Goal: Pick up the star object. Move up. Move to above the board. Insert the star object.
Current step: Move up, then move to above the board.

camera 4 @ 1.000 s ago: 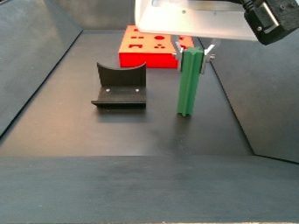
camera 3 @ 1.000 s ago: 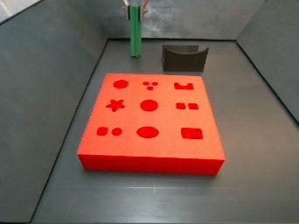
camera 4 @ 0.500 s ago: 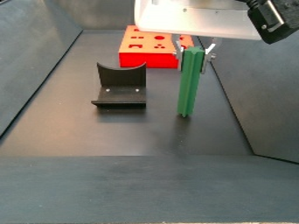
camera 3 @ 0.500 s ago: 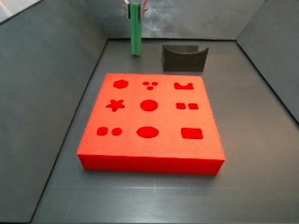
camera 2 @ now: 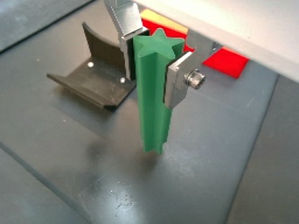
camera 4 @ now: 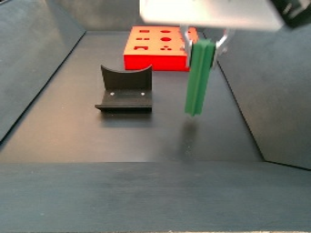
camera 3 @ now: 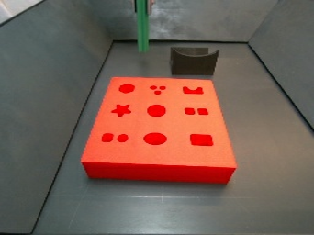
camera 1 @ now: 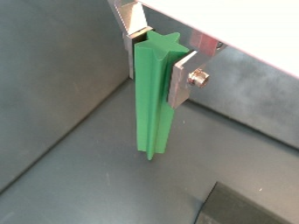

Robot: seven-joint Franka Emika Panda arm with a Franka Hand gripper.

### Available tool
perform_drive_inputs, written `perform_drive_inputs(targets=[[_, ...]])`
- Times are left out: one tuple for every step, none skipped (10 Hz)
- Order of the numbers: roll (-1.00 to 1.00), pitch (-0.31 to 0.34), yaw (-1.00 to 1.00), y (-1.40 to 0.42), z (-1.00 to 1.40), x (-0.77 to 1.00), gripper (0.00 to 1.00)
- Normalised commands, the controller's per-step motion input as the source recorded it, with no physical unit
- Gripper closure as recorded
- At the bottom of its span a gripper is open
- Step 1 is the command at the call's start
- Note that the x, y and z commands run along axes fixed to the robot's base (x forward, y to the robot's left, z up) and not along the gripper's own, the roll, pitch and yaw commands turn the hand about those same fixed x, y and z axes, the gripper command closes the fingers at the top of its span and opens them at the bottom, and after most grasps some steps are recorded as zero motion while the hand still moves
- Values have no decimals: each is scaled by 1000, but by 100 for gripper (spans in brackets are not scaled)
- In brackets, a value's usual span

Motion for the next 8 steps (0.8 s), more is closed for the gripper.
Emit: perform_drive_inputs(targets=[[1,37,16,27,505,-56,100],[7,45,3,19,273,-30,100],[347,-335,220,110,1000,43,100],[344,-307,206,111,1000,45,100],[305,-235,156,94,1000,27,100],[237,-160,102,85,1000,17,100],[149,-71,49,81,1000,13,100],[90,0,21,77,1000,14,100]])
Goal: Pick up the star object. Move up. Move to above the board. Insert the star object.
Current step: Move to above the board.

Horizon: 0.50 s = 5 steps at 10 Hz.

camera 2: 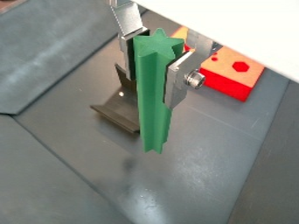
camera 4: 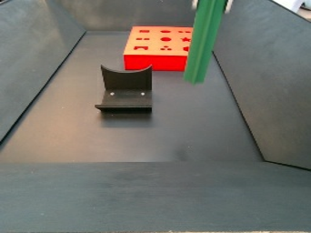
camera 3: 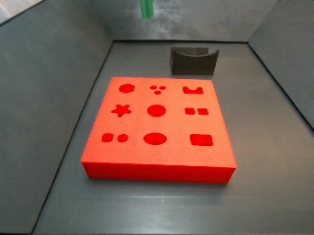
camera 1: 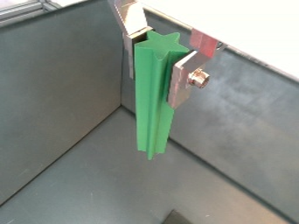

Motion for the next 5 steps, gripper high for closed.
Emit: perform_drive_inputs(targets=[[78,26,16,77,1000,19,100],[59,71,5,71,1000,27,100],[48,84,-1,61,886,24,100],[37,87,-9,38,655,13,100],[31,86,-12,24,486,8,100]])
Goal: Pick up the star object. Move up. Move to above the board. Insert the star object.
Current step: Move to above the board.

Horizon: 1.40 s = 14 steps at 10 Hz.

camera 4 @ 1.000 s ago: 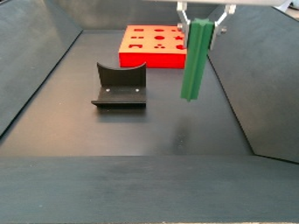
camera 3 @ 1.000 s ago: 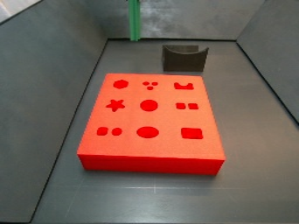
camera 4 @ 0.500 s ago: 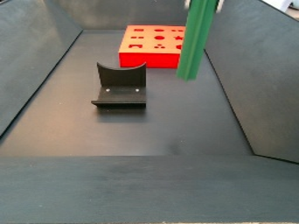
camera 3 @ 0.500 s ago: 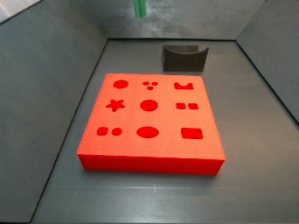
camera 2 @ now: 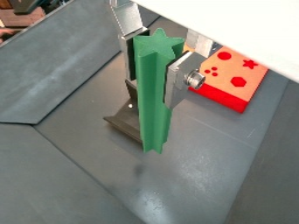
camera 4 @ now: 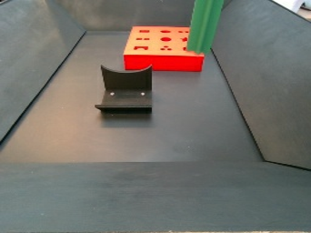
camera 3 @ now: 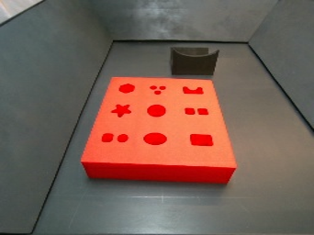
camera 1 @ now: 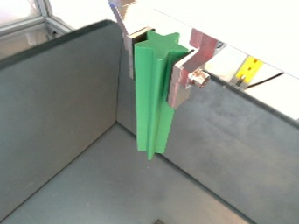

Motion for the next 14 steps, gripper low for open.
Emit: perform_drive_inputs(targets=[[24,88,-15,10,260,7,100],[-387,677,386,-1000,18,69,100],[-352,630,371,-1000,4,75,100],[-250,510,286,-1000,9,83,100],[-187,330,148,-1000,5,91,100],[-88,219,85,-1000,8,92,100],[-39,144,49,-1000,11,92,100],[-5,94,20,-1000,12,99,100],[-2,91,19,-1000,13,103,100],[-15,93,11,-1000,17,113,100],[-15,97,7,-1000,17,118,100],[6,103,12,-1000,20,132,100],[-10,107,7,-1000,23,140,100],[2,114,6,-1000,27,157,100]])
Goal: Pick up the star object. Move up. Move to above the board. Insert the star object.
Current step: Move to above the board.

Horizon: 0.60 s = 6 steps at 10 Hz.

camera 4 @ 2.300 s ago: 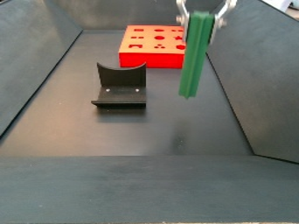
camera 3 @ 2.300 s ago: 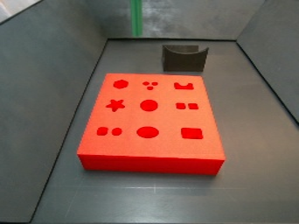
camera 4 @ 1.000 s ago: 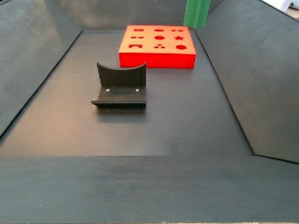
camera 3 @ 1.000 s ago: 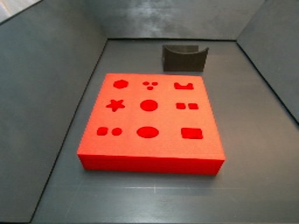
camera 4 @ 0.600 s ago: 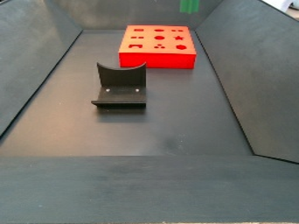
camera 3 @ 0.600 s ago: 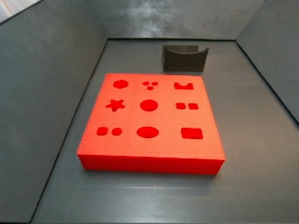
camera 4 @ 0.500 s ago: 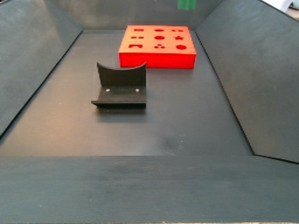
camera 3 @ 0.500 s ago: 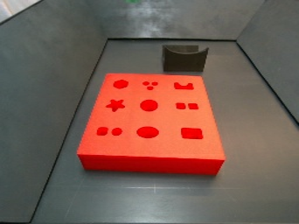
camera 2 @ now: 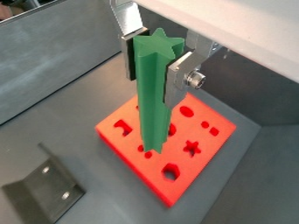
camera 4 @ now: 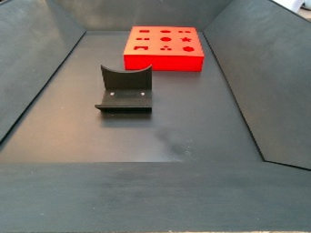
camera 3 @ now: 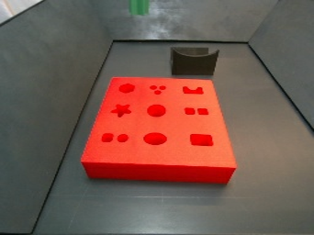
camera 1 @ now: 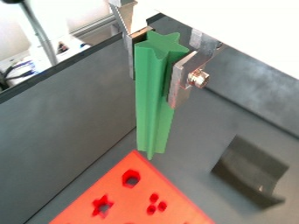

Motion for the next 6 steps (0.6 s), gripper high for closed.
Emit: perform_drive_inputs(targets=[[8,116,12,-1000,33,167,100],[16,119,10,-1000,40,187,100],[20,122,12,-852,42,195,100],[35,128,10,-583,34,161,100],[43,118,12,-294,26,122,100],[53,101,10,-186,20,93,100]])
